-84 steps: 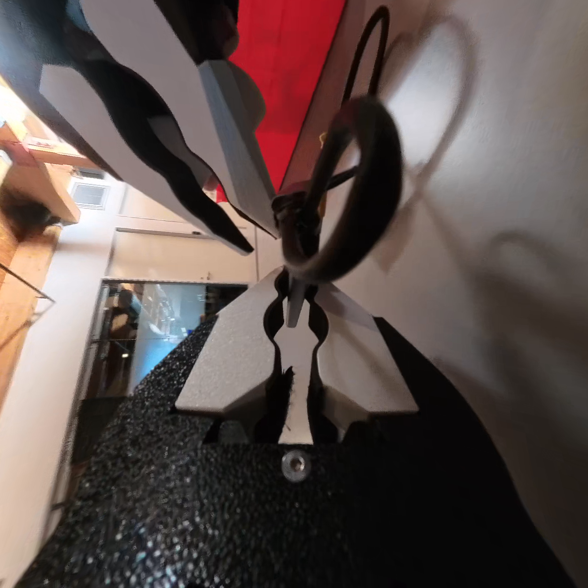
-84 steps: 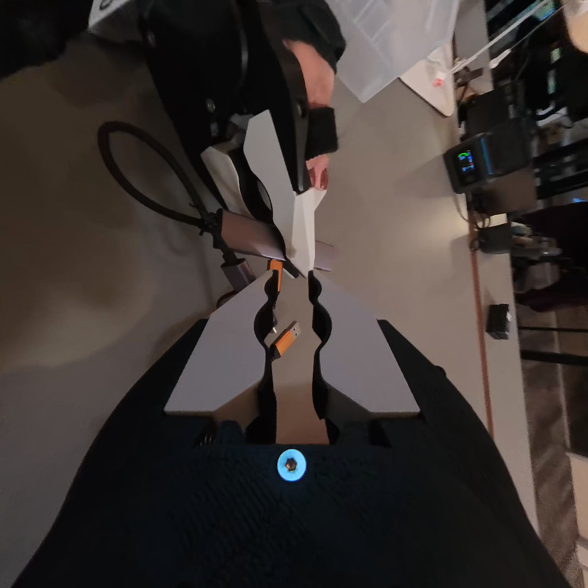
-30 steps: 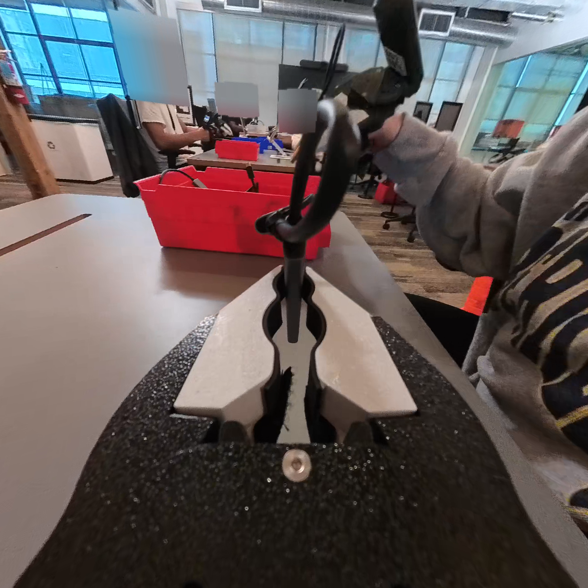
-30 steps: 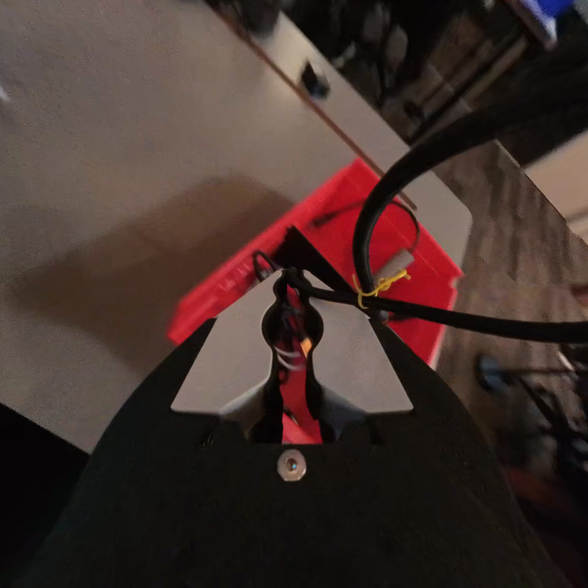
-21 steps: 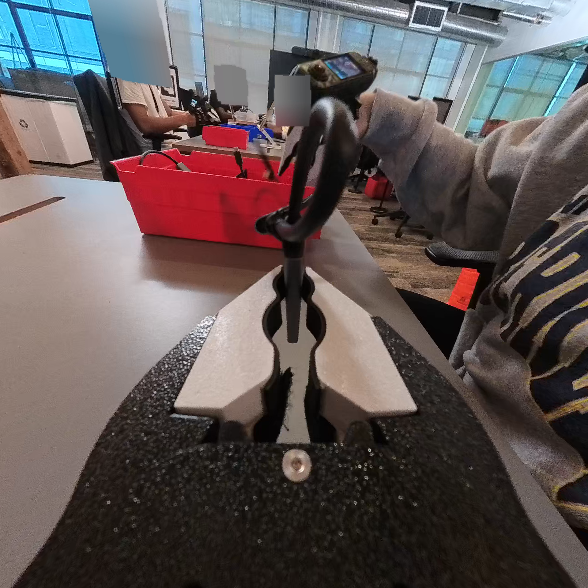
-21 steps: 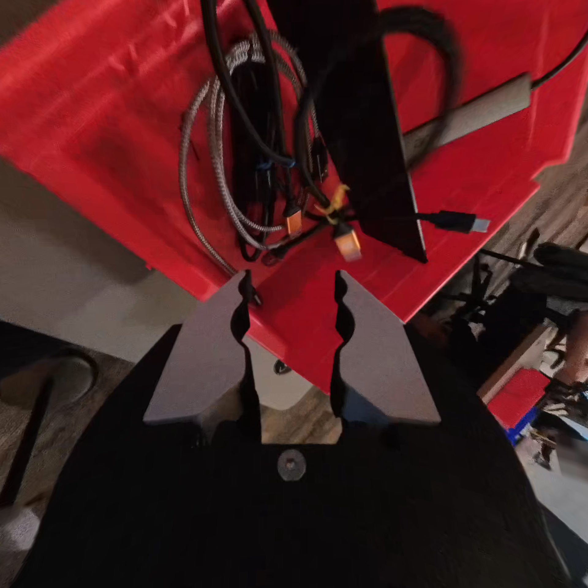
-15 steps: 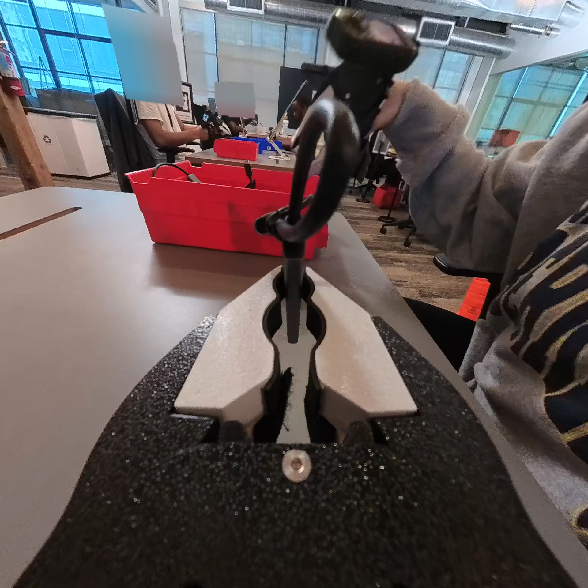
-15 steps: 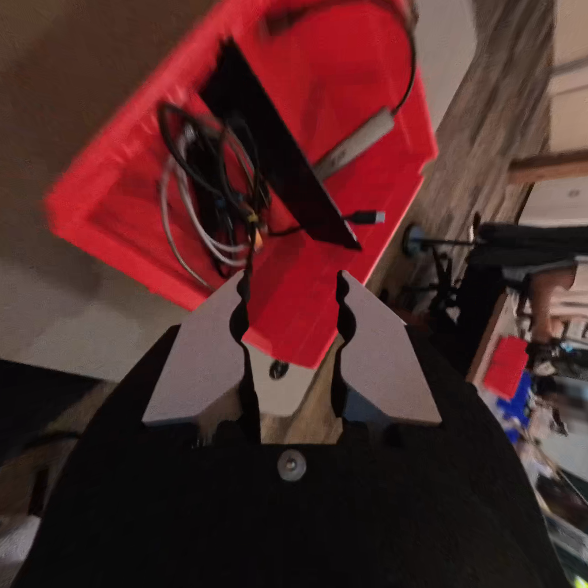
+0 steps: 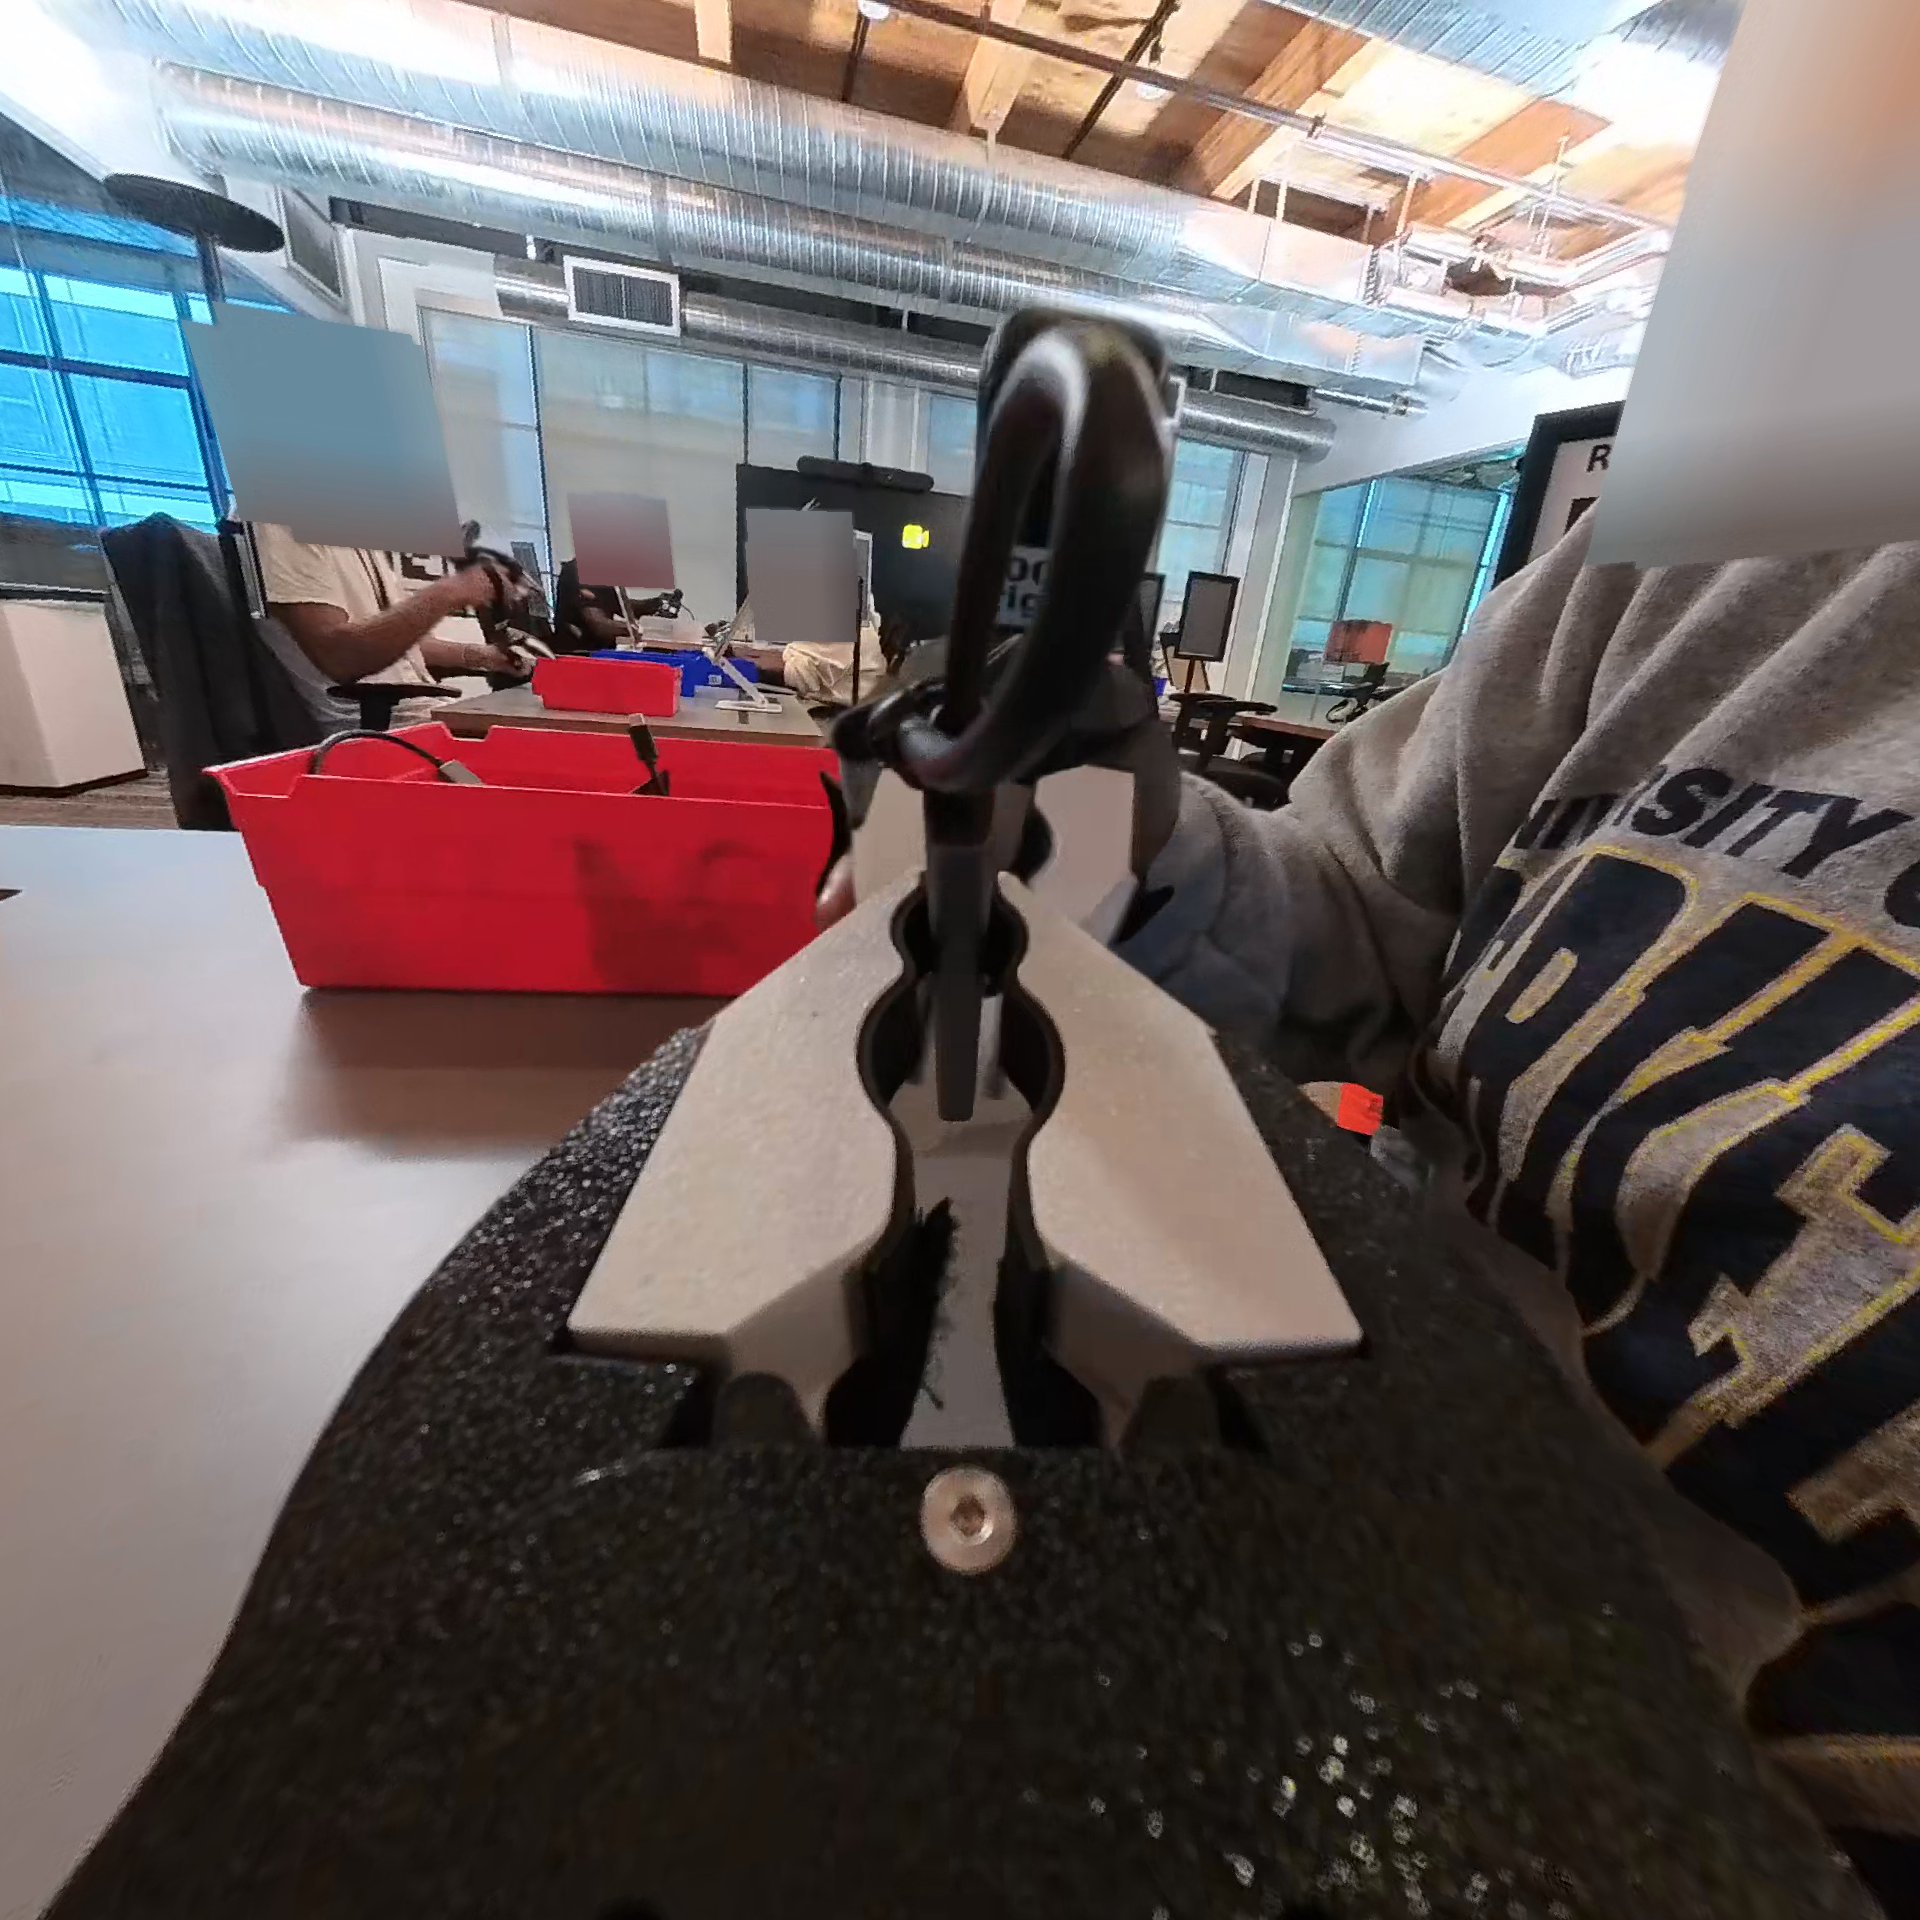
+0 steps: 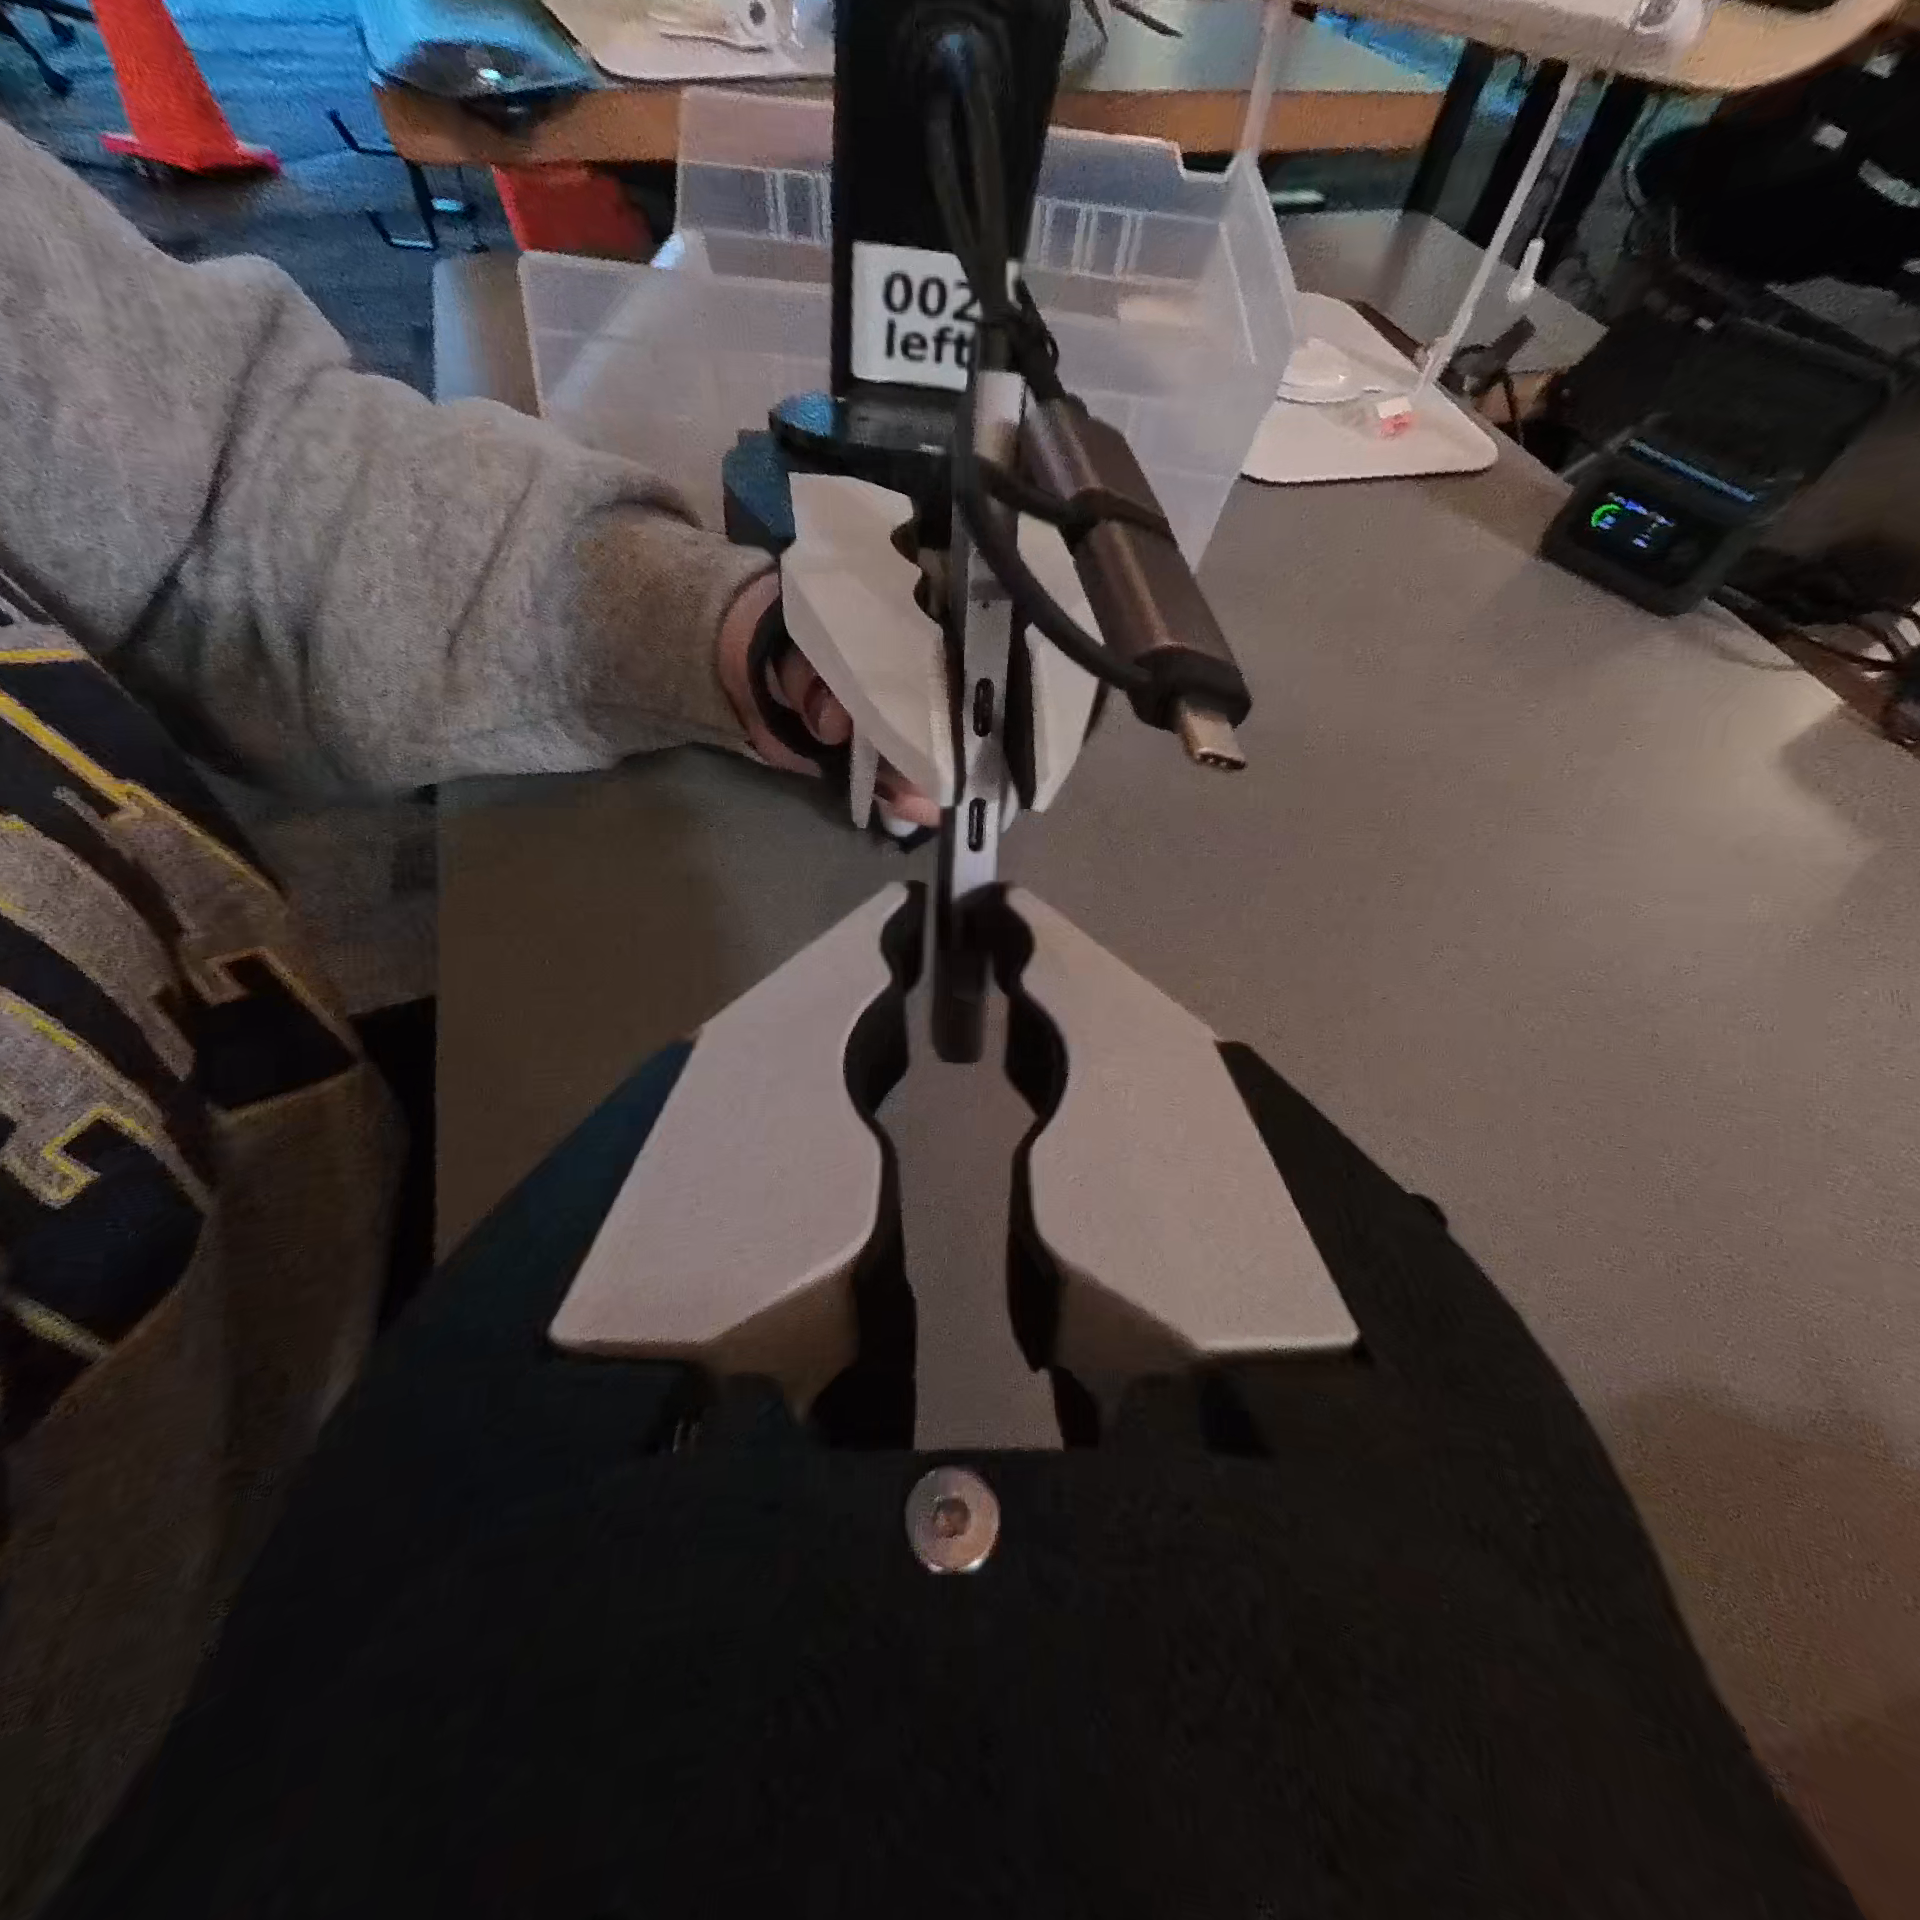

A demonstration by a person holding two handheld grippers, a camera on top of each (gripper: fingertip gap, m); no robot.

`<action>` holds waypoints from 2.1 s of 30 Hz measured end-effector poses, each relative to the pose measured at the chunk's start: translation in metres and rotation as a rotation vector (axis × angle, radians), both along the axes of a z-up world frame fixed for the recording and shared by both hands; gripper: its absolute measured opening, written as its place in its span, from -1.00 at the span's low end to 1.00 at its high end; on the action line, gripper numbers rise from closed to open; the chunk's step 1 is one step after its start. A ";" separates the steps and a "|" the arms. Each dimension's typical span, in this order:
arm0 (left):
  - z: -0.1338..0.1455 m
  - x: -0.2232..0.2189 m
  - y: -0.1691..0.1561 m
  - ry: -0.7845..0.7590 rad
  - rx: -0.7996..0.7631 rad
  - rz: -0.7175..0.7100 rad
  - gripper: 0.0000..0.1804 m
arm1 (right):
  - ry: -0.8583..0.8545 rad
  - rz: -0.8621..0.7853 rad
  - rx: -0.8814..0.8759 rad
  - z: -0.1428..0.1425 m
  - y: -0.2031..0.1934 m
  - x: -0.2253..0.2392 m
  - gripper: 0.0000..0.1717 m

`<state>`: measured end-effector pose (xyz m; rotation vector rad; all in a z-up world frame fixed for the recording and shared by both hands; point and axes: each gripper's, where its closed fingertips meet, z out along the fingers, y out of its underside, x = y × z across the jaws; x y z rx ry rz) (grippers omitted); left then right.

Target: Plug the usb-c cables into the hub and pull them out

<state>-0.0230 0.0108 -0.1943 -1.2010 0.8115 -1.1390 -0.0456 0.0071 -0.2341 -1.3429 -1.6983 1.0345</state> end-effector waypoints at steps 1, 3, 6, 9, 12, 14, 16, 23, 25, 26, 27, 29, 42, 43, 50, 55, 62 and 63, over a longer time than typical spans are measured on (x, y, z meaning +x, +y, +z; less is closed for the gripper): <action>0.001 0.000 -0.002 -0.005 0.000 -0.014 -0.93 | 0.015 0.013 -0.011 0.001 -0.001 0.000 -0.92; 0.004 0.000 -0.002 -0.025 0.006 -0.010 -0.92 | 0.059 0.021 -0.035 0.009 0.000 0.004 -0.92; 0.001 -0.006 0.012 -0.021 -0.030 0.074 -0.43 | 0.128 -0.039 0.044 0.039 0.021 0.029 -0.93; -0.011 -0.017 0.036 0.029 -0.089 0.210 -0.14 | 0.170 -0.222 0.193 0.088 0.078 0.077 -0.93; -0.021 -0.026 0.052 0.105 -0.071 0.349 -0.12 | -0.102 -0.525 0.477 0.104 0.170 0.152 -0.92; -0.025 -0.033 0.061 0.170 -0.052 0.454 -0.15 | -0.374 -0.693 0.601 0.096 0.226 0.205 -0.92; -0.030 -0.044 0.071 0.259 -0.023 0.584 -0.17 | -0.571 -0.732 0.630 0.082 0.260 0.234 -0.92; -0.042 -0.050 0.075 0.404 0.050 0.681 -0.18 | -0.753 -0.959 0.581 0.048 0.320 0.255 -0.47; -0.048 -0.050 0.078 0.417 0.023 0.672 -0.17 | -0.695 -1.069 0.534 0.049 0.326 0.257 -0.38; -0.050 -0.051 0.078 0.418 0.016 0.671 -0.16 | -0.671 -1.103 0.539 0.051 0.326 0.257 -0.38; -0.050 -0.052 0.079 0.422 0.015 0.677 -0.15 | -0.655 -1.128 0.542 0.053 0.324 0.259 -0.38; -0.048 -0.054 0.079 0.433 0.034 0.698 -0.14 | -0.615 -1.173 0.546 0.059 0.314 0.261 -0.36; 0.037 -0.143 0.050 0.434 -0.056 1.282 0.19 | -0.187 -1.311 0.272 0.063 0.239 0.285 -0.32; 0.045 -0.160 0.035 0.384 -0.117 1.360 0.23 | -0.175 -1.331 0.261 0.061 0.236 0.294 -0.31; 0.007 -0.245 -0.067 0.645 -0.525 1.646 0.54 | -0.305 -1.381 0.017 0.004 0.234 0.363 0.04; -0.049 -0.276 -0.109 0.696 -0.887 1.641 0.55 | -0.339 -1.367 -0.080 -0.019 0.240 0.377 -0.15; -0.106 -0.271 -0.118 0.737 -1.063 1.479 -0.39 | -0.410 -1.349 -0.082 -0.042 0.247 0.383 -0.81; -0.110 -0.270 -0.117 0.731 -1.071 1.471 -0.50 | -0.405 -1.351 -0.071 -0.042 0.248 0.383 -0.81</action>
